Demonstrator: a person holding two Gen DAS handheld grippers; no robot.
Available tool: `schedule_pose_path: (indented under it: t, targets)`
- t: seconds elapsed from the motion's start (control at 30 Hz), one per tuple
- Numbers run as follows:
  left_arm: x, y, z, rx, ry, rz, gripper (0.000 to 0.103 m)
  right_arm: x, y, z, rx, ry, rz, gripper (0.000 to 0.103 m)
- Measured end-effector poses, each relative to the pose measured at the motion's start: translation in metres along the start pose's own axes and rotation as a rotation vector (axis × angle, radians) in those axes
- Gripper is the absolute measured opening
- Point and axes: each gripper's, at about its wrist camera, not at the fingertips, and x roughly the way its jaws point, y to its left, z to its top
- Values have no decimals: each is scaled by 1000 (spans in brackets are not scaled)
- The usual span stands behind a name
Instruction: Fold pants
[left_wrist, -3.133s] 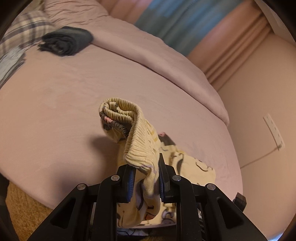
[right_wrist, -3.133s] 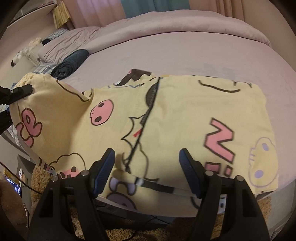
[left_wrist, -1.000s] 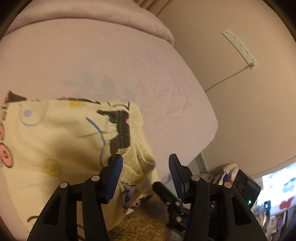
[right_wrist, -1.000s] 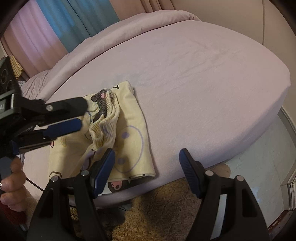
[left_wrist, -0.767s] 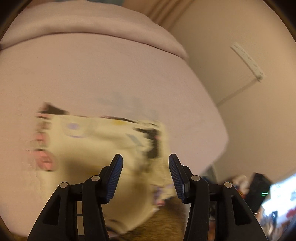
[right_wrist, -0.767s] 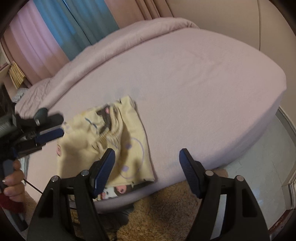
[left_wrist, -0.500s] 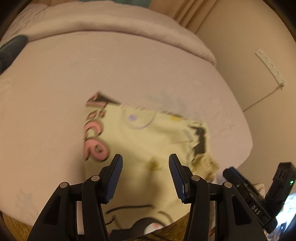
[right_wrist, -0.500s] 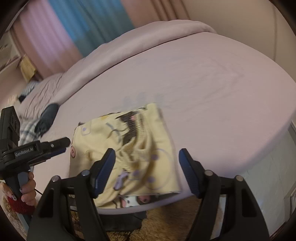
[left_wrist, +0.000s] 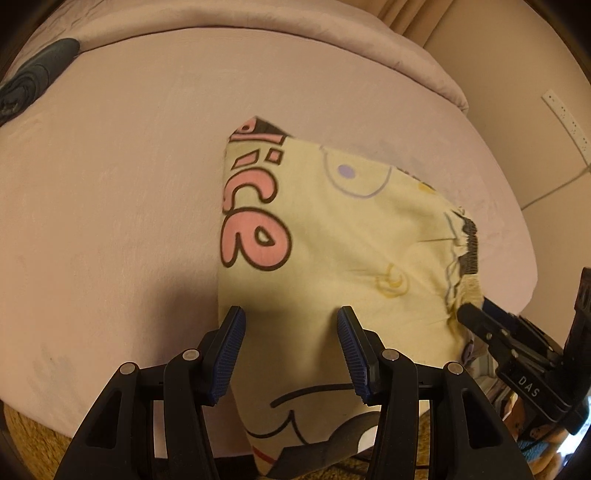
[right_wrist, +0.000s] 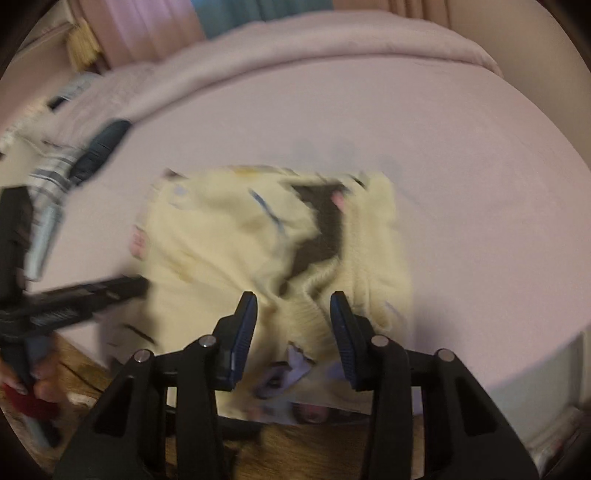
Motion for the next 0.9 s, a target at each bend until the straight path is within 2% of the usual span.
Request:
schedule_pose_path:
  t: [0.17, 0.2, 0.23, 0.3, 0.33, 0.43, 0.57, 0.8, 0.9]
  targets:
    - [4, 0, -1, 3, 0, 5, 50, -2, -7, -15, -12, -20, 47, 39]
    - [4, 0, -1, 4, 1, 7, 50, -1, -9, -16, -5, -28, 55, 35]
    - [4, -1, -1, 6, 1, 8, 50, -1, -11, -16, 1, -32, 52, 25]
    - [3, 0, -1, 8, 1, 11, 50, 1, -16, -15, 24, -39, 67, 16]
    - [3, 0, -1, 12, 2, 14, 50, -1, -17, -15, 37, -42, 78, 5]
    - [1, 3, -3, 14, 9, 20, 50, -10, -18, -13, 45, -69, 38, 5]
    - [-3, 8, -8, 10, 11, 14, 50, -23, -26, -13, 72, -102, 43, 4]
    - [-2, 6, -10, 36, 14, 26, 51, -4, -25, -18, 78, -76, -13, 3]
    - [-1, 7, -11, 31, 28, 32, 56, -6, -25, -12, 71, -59, -21, 3]
